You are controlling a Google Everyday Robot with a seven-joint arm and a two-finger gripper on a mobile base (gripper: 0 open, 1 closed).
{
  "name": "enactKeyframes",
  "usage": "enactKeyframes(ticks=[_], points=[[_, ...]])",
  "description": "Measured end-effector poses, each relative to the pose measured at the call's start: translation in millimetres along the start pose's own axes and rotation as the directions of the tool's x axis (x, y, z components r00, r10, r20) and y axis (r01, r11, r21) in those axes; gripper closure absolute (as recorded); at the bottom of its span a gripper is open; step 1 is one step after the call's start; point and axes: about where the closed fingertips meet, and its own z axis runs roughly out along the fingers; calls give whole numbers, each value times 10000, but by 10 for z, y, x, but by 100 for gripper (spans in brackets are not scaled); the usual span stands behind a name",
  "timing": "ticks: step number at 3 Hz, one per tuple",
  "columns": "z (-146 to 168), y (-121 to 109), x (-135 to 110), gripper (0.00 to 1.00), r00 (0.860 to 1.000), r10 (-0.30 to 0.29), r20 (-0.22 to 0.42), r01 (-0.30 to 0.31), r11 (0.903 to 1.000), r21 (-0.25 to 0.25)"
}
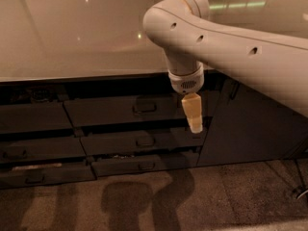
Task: Open top drawer
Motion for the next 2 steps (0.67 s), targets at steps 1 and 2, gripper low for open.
enactKeyframes(ticks=[1, 2], points=[[5, -20, -7, 0, 9999, -64, 160, 62, 10000, 69], [20, -129, 12, 0, 9836, -270, 1782, 223, 9994, 283]])
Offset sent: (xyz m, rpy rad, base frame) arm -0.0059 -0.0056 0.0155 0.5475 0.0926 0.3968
